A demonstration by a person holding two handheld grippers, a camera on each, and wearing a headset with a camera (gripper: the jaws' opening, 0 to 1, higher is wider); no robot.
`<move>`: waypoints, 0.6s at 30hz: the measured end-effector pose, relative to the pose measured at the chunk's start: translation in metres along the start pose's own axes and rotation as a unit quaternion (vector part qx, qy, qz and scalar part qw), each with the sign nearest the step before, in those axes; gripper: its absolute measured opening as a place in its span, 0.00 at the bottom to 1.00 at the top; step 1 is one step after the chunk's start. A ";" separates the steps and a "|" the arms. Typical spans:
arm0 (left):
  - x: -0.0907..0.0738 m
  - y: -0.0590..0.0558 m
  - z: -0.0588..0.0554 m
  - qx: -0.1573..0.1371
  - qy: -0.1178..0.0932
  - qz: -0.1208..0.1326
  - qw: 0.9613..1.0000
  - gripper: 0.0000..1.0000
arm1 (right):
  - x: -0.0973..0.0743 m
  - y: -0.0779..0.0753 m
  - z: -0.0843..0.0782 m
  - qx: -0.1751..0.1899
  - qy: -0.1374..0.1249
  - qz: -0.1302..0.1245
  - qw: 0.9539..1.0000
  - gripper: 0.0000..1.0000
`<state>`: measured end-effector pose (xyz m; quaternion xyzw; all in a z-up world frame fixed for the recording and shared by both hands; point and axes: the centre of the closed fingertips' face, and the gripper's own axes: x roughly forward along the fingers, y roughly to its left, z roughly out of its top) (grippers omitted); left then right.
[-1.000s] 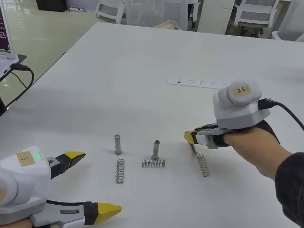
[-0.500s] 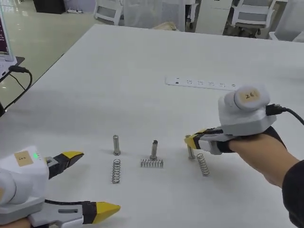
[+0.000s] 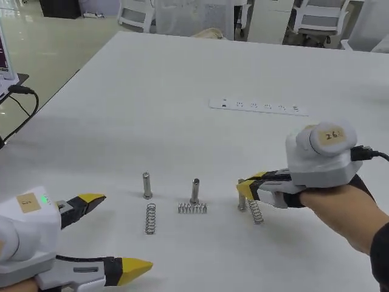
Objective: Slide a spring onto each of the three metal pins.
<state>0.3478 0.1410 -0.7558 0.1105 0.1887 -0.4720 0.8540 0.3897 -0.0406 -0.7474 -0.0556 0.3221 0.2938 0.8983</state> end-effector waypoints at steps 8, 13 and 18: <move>-0.001 0.000 0.000 0.001 0.000 0.001 1.000 0.85 | -0.003 0.003 -0.003 -0.034 -0.003 0.005 0.999 0.06; -0.001 0.000 0.000 0.002 0.000 0.000 1.000 0.85 | -0.006 0.003 -0.006 -0.053 0.005 0.001 0.999 0.06; -0.001 0.000 0.000 0.002 0.001 0.000 1.000 0.85 | -0.008 0.004 -0.013 -0.064 0.016 0.000 0.998 0.06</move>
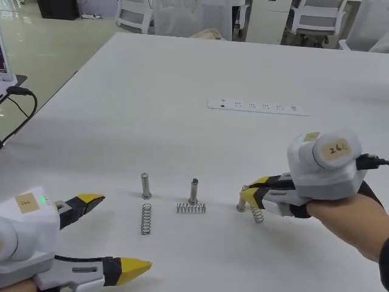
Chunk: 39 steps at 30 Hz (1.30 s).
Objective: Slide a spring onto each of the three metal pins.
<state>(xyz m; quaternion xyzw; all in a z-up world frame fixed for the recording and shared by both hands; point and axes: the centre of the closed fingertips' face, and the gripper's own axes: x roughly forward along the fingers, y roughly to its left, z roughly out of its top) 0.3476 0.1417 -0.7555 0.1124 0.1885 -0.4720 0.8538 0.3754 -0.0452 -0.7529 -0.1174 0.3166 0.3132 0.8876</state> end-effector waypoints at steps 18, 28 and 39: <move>0.000 0.001 -0.001 0.001 0.002 0.000 1.000 0.85 | -0.002 -0.001 -0.009 -0.008 0.017 -0.003 1.000 0.09; -0.001 0.000 -0.001 0.000 0.001 0.000 1.000 0.85 | -0.006 -0.010 -0.024 -0.007 0.043 -0.042 0.998 0.11; -0.001 -0.002 0.000 0.001 0.002 -0.002 1.000 0.85 | -0.001 -0.010 -0.042 0.022 0.074 -0.054 0.996 0.16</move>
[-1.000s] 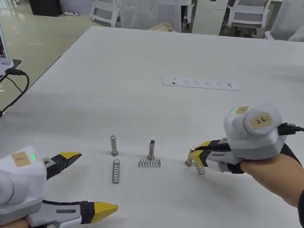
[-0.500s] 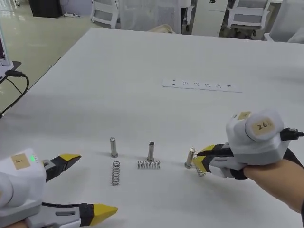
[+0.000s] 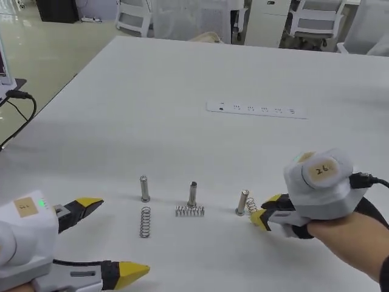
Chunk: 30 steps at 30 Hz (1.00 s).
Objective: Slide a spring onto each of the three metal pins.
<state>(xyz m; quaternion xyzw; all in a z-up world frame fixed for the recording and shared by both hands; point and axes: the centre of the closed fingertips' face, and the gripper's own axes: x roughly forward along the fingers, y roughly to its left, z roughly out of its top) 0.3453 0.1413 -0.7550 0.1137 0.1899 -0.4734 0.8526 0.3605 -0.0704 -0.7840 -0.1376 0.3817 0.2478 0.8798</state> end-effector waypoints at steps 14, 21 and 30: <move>0.000 0.001 -0.001 -0.002 0.000 0.001 1.000 0.84 | 0.007 -0.004 -0.010 0.005 0.011 -0.010 1.000 0.13; 0.000 0.003 -0.002 -0.002 0.002 0.001 1.000 0.84 | 0.003 -0.012 -0.012 0.012 0.008 -0.019 1.000 0.11; 0.001 0.003 -0.002 -0.002 0.002 0.001 1.000 0.84 | -0.001 -0.015 -0.013 -0.004 0.006 -0.025 1.000 0.09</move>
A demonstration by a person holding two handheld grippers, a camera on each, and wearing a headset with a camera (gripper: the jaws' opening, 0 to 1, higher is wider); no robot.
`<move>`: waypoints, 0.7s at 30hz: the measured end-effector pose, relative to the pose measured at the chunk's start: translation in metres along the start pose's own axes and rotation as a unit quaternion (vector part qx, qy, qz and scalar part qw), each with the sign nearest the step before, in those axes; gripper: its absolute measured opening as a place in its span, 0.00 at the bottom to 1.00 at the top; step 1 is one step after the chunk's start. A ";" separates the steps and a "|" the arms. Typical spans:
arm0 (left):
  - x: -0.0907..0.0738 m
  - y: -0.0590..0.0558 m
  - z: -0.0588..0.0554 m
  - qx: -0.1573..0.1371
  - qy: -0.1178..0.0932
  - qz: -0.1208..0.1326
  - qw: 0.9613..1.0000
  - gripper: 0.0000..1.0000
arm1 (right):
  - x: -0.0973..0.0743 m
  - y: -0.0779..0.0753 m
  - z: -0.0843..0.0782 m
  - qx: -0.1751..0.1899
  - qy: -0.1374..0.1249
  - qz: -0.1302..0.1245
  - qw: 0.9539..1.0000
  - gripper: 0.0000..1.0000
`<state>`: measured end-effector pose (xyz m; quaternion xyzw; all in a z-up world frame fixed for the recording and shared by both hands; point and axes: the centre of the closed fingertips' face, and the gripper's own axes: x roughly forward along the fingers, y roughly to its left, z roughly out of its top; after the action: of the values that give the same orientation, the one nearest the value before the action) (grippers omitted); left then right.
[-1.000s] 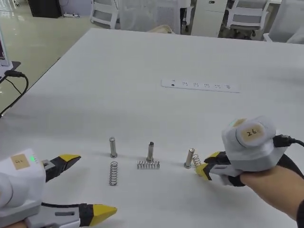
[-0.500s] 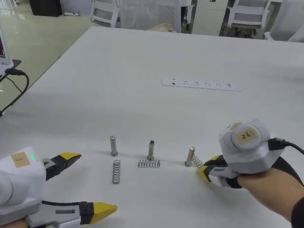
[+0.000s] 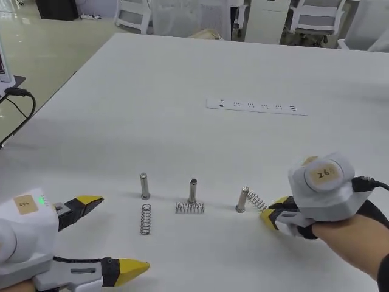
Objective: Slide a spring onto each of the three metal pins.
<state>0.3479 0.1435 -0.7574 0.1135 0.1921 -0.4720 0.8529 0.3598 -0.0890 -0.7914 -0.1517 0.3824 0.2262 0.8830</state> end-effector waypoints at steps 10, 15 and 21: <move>-0.001 0.000 0.001 0.001 -0.001 0.001 1.000 0.84 | -0.013 -0.008 0.002 -0.015 -0.003 -0.011 1.000 0.08; -0.001 0.000 0.002 0.002 -0.002 0.002 1.000 0.84 | -0.020 -0.012 0.002 -0.013 -0.003 -0.009 1.000 0.08; -0.002 -0.001 0.004 0.004 -0.003 0.000 1.000 0.83 | -0.033 -0.012 0.000 -0.027 0.000 -0.012 1.000 0.08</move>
<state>0.3466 0.1427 -0.7533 0.1160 0.1875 -0.4729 0.8531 0.3460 -0.1085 -0.7657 -0.1802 0.3747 0.2261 0.8809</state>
